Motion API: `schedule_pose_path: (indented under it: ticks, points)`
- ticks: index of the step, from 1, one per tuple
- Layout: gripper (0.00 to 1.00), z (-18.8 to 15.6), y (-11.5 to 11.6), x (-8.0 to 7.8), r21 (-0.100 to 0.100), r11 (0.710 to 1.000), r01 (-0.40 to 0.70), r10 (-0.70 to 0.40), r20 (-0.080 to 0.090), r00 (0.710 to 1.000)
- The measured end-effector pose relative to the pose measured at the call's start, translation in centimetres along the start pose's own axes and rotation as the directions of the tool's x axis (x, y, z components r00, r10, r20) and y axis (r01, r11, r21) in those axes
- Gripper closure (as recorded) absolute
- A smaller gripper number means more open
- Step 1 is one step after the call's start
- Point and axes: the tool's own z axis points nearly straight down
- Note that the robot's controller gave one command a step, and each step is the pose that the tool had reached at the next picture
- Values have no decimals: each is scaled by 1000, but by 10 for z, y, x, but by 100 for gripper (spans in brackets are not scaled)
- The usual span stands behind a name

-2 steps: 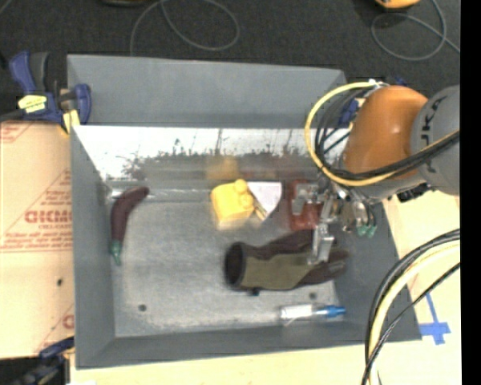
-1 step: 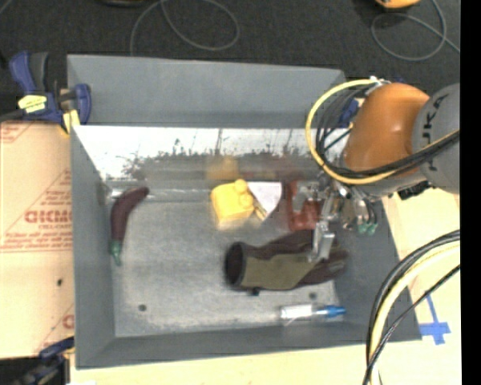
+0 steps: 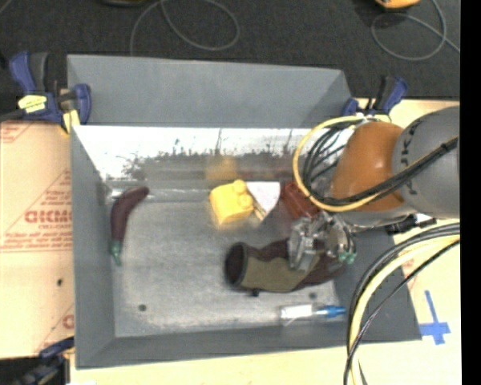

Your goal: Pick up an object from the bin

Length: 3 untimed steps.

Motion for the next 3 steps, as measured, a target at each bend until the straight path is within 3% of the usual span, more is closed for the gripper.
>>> schedule_pose_path:
  ticks: [1,2,3]
  points:
    - [0,2,0,1,1,1000,3,-3,-4,1000]
    - [100,1,-1,1,2,1000,4,-4,-4,1000]
    - [100,1,-1,1,2,1000,7,-7,-4,1000]
